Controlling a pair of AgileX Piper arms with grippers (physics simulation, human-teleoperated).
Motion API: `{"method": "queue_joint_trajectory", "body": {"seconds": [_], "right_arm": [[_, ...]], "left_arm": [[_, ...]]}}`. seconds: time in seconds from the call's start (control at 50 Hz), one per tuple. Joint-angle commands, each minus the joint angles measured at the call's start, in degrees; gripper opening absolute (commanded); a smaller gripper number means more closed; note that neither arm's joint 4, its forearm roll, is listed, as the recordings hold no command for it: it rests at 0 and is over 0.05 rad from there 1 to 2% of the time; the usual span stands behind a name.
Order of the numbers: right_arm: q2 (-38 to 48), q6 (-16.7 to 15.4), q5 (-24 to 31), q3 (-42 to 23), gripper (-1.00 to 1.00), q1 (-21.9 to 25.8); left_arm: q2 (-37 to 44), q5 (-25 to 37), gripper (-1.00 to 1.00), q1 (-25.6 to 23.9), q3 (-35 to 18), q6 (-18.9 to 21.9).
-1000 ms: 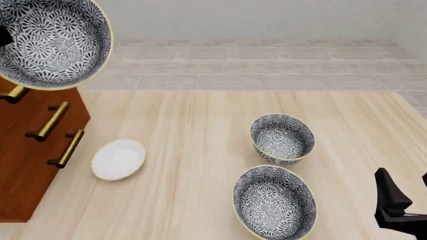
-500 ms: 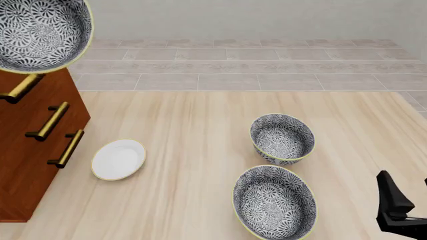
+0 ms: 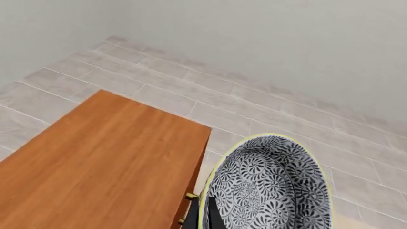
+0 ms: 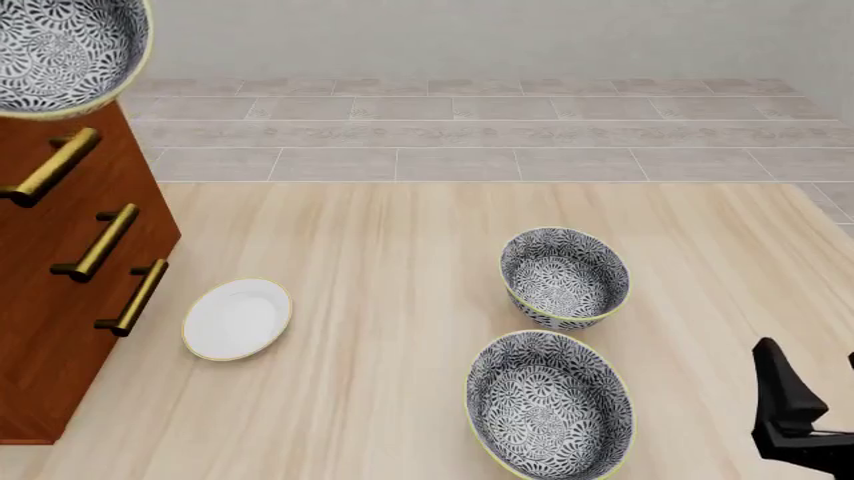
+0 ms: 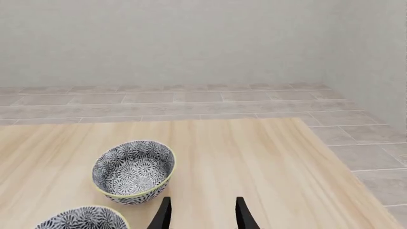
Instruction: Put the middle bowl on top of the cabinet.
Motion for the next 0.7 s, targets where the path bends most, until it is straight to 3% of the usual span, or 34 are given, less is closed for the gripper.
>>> {"method": "queue_joint_trajectory", "body": {"seconds": [0.02,0.52,0.7], "right_arm": [[0.8,-0.1,-0.7,0.0,1.0,-0.1],[1.5,0.1,-1.3,0.0,1.0,0.1],[-1.3,0.1,1.5,0.0,1.0,0.2]], "left_arm": [[1.9,0.8,-1.0,1.9,-2.5,-1.0],[5.6,4.1,-1.0,6.0,-6.5,-6.4],[6.7,4.6,-1.0,7.1,-7.1,-8.3]]}}
